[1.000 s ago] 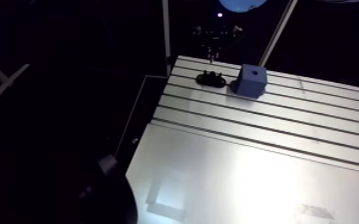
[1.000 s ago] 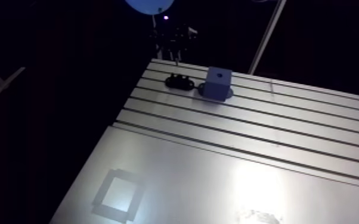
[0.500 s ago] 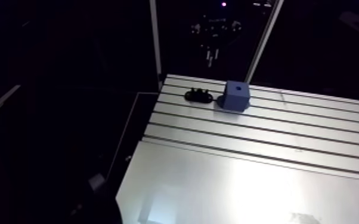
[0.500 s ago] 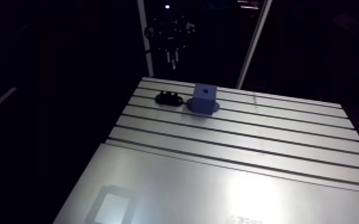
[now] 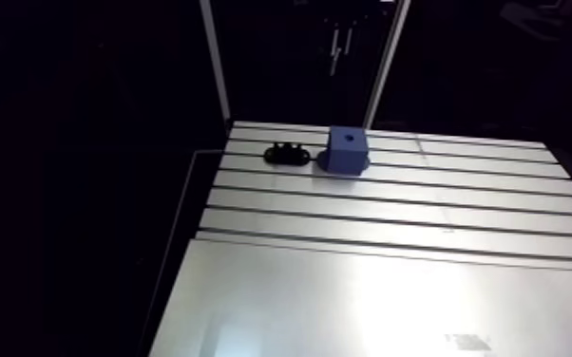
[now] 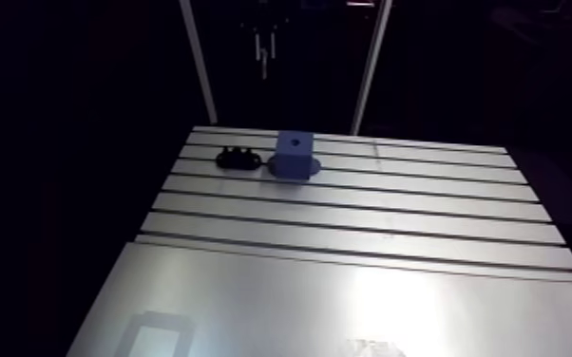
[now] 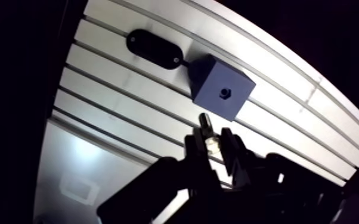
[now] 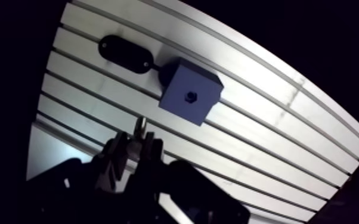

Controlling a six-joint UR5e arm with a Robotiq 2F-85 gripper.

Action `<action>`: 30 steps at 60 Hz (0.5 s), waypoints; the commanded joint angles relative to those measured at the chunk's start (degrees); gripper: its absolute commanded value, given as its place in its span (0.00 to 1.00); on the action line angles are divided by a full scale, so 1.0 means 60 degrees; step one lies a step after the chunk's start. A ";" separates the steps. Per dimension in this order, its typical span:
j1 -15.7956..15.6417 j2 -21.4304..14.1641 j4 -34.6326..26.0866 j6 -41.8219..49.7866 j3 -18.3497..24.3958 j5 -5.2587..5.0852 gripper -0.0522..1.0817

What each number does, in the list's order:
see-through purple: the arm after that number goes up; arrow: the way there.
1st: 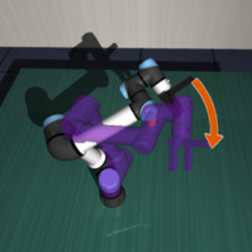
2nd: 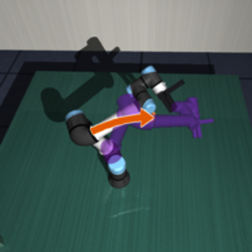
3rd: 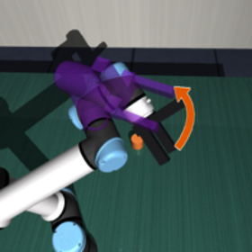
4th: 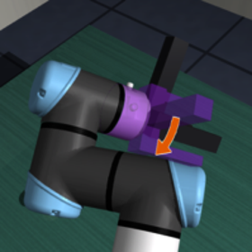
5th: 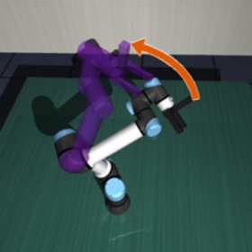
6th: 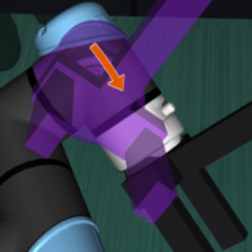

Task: Pick up the M10 bolt and insert it into the hex recess until seated.

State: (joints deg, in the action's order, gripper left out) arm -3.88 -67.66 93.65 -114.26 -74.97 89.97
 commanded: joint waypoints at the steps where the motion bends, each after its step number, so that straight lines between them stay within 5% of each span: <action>1: 0.0119 0.0364 -0.0869 -0.1470 0.0689 0.0670 0.91; 14: 0.0063 0.0619 -0.1244 -0.1546 0.0946 0.0910 0.91; 30: 0.0059 0.0704 -0.1160 -0.1546 0.0761 0.1005 0.91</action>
State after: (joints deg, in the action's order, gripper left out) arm -3.46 -63.98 86.59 -123.45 -69.75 95.41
